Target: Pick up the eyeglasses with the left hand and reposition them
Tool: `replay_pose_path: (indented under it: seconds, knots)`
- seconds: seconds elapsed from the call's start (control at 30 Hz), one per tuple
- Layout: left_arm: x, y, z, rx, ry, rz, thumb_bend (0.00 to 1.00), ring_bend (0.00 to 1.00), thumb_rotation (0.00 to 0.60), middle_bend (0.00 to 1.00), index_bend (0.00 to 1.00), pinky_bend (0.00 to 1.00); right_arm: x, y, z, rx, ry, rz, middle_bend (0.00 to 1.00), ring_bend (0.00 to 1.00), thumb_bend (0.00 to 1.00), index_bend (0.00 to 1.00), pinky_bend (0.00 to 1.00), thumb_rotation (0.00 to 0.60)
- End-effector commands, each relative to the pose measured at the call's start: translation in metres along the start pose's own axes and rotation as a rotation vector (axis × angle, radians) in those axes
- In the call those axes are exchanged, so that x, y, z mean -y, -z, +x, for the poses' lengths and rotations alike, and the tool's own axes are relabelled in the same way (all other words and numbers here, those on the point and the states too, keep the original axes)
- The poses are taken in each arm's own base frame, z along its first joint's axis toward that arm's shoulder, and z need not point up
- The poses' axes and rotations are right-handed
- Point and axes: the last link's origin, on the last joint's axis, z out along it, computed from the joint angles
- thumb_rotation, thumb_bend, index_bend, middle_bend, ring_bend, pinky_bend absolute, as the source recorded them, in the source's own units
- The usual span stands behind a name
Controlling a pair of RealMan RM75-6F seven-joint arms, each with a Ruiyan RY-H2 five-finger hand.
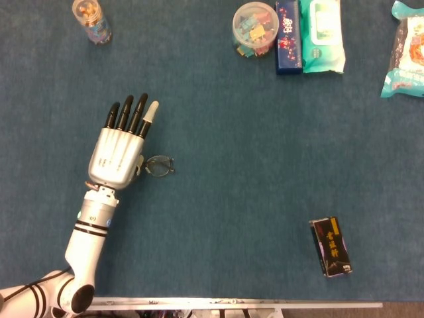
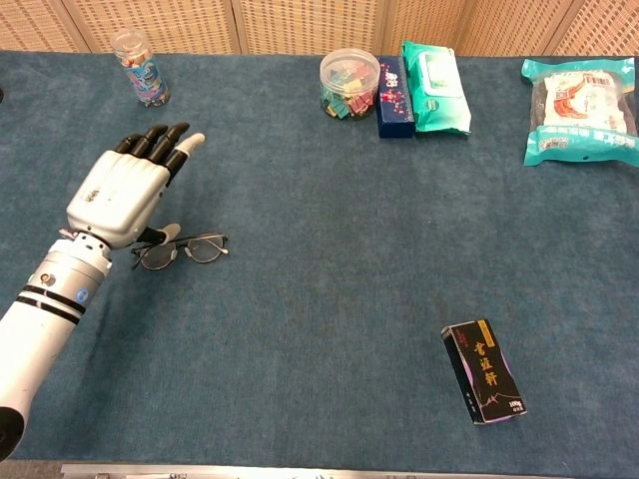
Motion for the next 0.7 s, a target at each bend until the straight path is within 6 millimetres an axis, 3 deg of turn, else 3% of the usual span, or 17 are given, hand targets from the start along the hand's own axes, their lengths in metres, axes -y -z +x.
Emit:
replay_pose_path:
  seconds: [0.03, 0.33, 0.7]
  knots:
    - [0.006, 0.004, 0.008, -0.022, 0.014, 0.018, 0.18, 0.0, 0.6, 0.0, 0.0, 0.14, 0.001, 0.0, 0.001, -0.003, 0.002, 0.004, 0.32, 0.2, 0.0, 0.44, 0.33, 0.6]
    - [0.067, 0.026, 0.035, -0.068, 0.125, 0.144, 0.18, 0.0, 0.6, 0.0, 0.0, 0.14, 0.004, 0.003, 0.009, -0.014, 0.031, 0.011, 0.32, 0.2, 0.0, 0.44, 0.33, 0.6]
    - [0.131, 0.06, 0.071, -0.056, 0.228, 0.109, 0.18, 0.0, 0.6, 0.0, 0.01, 0.17, 0.015, 0.008, 0.005, 0.013, 0.073, 0.015, 0.32, 0.2, 0.0, 0.44, 0.33, 0.6]
